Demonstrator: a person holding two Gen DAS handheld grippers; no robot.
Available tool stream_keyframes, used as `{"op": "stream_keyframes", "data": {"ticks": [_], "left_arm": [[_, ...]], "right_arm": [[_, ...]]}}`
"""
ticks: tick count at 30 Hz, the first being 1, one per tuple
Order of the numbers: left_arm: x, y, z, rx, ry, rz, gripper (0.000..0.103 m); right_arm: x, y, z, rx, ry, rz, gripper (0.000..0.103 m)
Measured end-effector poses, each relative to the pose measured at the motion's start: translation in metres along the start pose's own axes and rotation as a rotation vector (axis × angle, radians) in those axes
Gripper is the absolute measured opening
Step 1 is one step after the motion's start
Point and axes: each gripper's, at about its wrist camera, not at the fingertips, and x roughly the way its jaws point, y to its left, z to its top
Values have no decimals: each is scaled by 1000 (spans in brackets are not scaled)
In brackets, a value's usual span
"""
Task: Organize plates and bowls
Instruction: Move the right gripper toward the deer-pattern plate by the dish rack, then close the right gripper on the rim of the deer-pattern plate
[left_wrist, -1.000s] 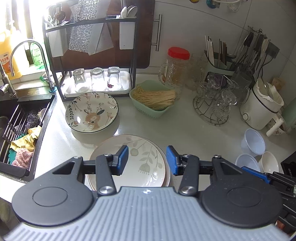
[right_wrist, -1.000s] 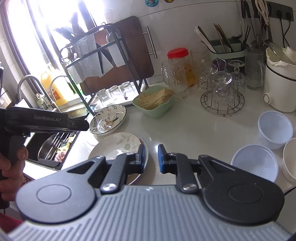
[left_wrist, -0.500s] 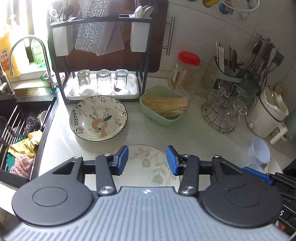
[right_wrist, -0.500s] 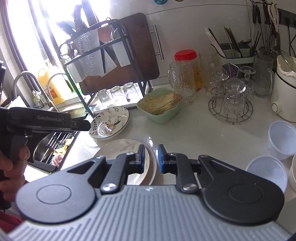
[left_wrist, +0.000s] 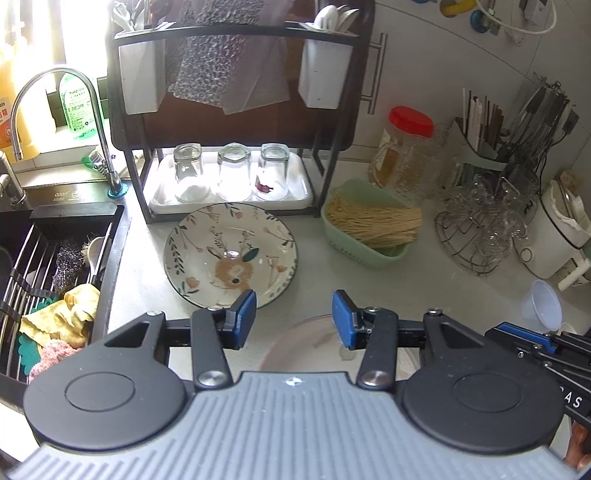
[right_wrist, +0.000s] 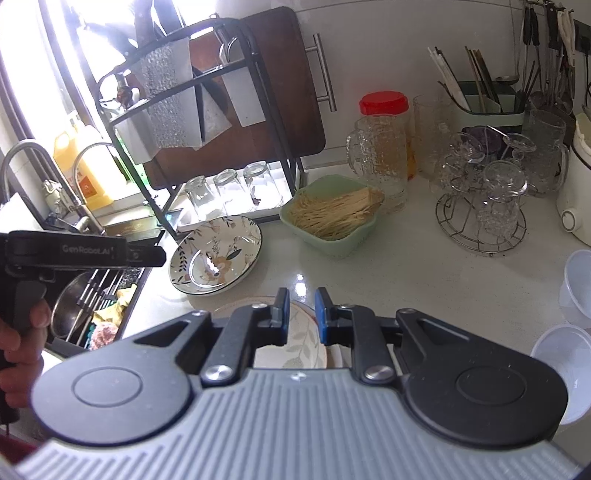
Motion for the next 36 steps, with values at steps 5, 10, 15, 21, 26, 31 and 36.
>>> {"op": "stream_keyframes", "data": {"ticks": [5,10,15,21,26,31,36], "left_arm": [[12,27,14,-11,2,0,55],[32,54,26,-23,14,-18,56],[59,83,32,-5,51,-18,60],[90,119,39,-10,86,-14,61],[115,143,44,-16,125,-22,64],[142,163,49,-38,170,-36,64],[168,174,52,-40,218,-93,64]], "right_arm": [[18,19,14,1,14,16,18],[40,43,24,-56,10,-8,18],[68,57,31,-24,38,-31,19],[99,69,37,-10,84,-55,19],[128,72,42,11,141,-44,34],[158,81,51,22,162,-39,47],[193,88,56,28,187,-68,47]]}}
